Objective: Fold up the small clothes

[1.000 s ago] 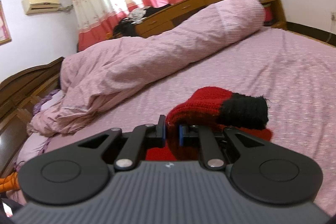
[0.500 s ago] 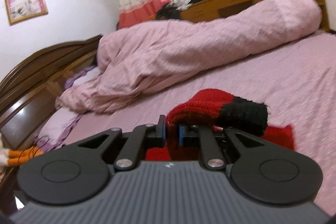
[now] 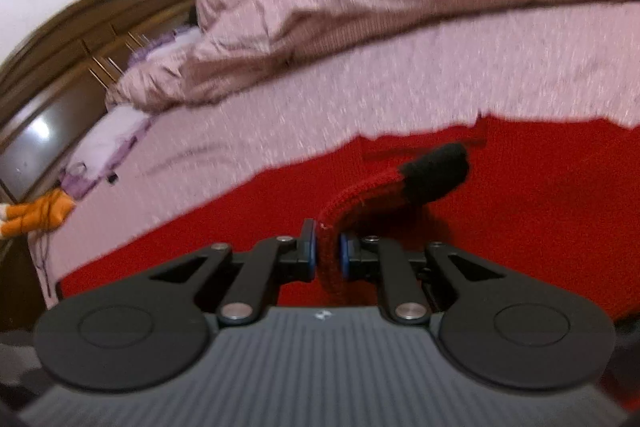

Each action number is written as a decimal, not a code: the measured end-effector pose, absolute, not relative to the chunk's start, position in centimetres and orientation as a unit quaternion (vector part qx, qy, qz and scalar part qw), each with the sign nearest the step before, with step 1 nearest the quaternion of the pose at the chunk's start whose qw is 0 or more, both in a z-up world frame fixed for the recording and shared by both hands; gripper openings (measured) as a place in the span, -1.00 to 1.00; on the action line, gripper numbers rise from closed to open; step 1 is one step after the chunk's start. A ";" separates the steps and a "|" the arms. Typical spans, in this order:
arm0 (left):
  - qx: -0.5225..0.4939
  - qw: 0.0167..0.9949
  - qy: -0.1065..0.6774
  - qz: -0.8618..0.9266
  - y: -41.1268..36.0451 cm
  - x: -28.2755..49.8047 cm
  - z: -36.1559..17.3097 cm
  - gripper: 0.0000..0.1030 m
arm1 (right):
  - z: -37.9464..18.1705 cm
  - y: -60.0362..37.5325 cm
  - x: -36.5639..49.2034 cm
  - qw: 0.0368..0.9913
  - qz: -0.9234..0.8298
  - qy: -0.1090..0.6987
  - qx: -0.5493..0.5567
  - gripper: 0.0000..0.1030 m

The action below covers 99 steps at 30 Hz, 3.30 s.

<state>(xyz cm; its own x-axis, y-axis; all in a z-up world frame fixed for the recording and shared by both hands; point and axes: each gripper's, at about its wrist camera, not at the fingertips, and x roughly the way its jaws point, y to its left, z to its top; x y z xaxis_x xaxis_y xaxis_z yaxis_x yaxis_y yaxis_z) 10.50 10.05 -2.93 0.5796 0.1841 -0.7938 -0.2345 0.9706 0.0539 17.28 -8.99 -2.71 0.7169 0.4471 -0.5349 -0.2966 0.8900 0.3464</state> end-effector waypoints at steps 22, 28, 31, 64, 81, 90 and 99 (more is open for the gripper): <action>-0.005 0.900 0.426 0.095 7.9 11.3 -1.1 1.00 | -2.1 -10.9 13.6 0.898 0.209 0.366 0.125 0.19; 0.007 0.912 0.409 0.036 4.5 12.8 0.8 1.00 | -1.2 -14.8 11.1 0.916 0.152 0.350 0.126 0.19; 0.023 0.914 0.405 0.012 2.2 14.1 1.1 1.00 | -2.0 -16.6 10.8 0.920 0.108 0.357 0.118 0.19; 0.035 0.920 0.389 0.020 3.2 19.5 -2.5 0.39 | -5.5 -20.8 10.6 0.910 0.042 0.391 0.130 0.21; -0.059 0.901 0.429 0.002 8.6 20.2 -4.8 0.40 | -3.0 -22.5 12.2 0.920 0.036 0.369 0.127 0.22; -0.014 0.920 0.391 0.001 6.6 20.5 -5.6 0.05 | -1.6 -24.6 16.1 0.938 0.016 0.337 0.084 0.22; -0.042 0.936 0.348 -0.020 6.8 19.6 -3.7 -0.71 | -2.8 -26.0 21.9 0.942 -0.023 0.332 0.053 0.19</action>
<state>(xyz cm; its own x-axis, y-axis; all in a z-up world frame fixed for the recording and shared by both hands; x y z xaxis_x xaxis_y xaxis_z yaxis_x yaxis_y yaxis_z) 19.60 6.82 -3.71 0.7571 -0.0665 -0.6499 0.0084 0.9957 -0.0921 21.87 -26.02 -2.81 0.7787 -0.0085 -0.6274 0.0782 0.9934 0.0837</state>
